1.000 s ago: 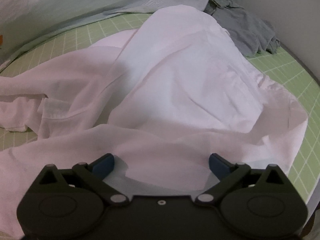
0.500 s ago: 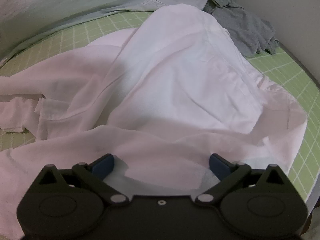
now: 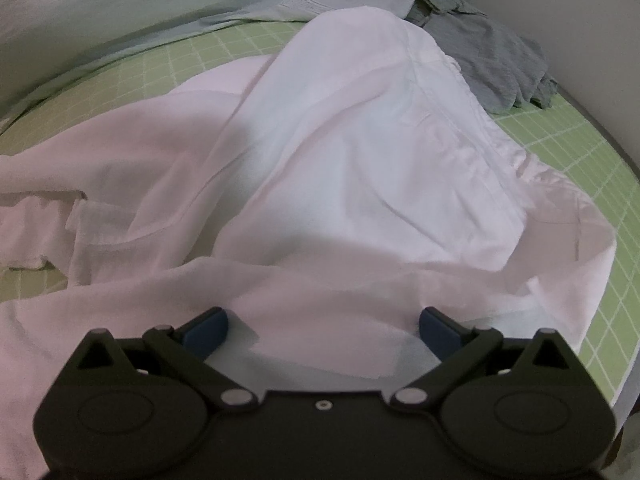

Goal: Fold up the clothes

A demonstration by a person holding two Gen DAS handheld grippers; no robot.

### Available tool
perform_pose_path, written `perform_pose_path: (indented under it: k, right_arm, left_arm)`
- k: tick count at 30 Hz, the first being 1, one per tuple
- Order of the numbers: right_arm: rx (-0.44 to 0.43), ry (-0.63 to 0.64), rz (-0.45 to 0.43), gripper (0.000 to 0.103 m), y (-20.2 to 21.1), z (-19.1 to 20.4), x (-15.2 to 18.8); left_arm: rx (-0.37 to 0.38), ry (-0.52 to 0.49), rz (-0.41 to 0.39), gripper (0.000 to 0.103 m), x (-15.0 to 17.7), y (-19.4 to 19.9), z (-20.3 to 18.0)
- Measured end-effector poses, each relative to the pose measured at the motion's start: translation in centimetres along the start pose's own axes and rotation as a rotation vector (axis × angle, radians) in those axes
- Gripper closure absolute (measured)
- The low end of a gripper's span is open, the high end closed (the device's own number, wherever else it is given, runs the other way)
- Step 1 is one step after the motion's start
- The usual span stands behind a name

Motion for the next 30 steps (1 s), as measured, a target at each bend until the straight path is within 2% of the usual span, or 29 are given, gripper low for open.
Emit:
perform_pose_path:
  k: [4, 13, 18, 21, 26, 29, 30]
  right_arm:
    - [-0.013, 0.014, -0.017, 0.000, 0.3, -0.2, 0.6]
    - [-0.012, 0.036, -0.047, 0.000, 1.5, -0.8, 2.6]
    - [-0.006, 0.017, -0.070, 0.000, 2.6, -1.0, 4.5]
    - [-0.001, 0.005, -0.067, 0.000, 3.1, -1.4, 5.2]
    - [0.003, -0.021, -0.048, 0.000, 3.3, -2.1, 6.1]
    - [0.004, -0.036, -0.038, 0.000, 3.4, -2.1, 6.3]
    - [0.005, -0.040, -0.030, 0.000, 3.5, -2.1, 6.5]
  left_arm:
    - [-0.032, 0.041, -0.040, 0.103, 1.4, 3.8, 2.1]
    - [-0.198, 0.114, -0.099, 0.103, 4.3, 10.4, 8.6]
    - [-0.302, 0.063, -0.198, 0.103, 2.9, 13.9, 11.3]
    - [-0.390, 0.022, -0.306, 0.103, 0.5, 16.6, 12.3]
    - [-0.376, 0.011, -0.412, 0.103, -4.2, 20.0, 13.8]
    - [-0.331, 0.039, -0.367, 0.102, -4.5, 18.5, 14.1]
    - [-0.303, 0.048, -0.324, 0.102, -4.1, 17.3, 14.1]
Point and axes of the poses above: each gripper's, at about its wrist camera, not at the fingertips, and y roughly against the way its jaws point, z to its left, x to its underside, the point moved 4 cm from there along -y, roughly the way its jaws point, and after that the axes turned 2 degrees about -x, right-handed, at the moved point
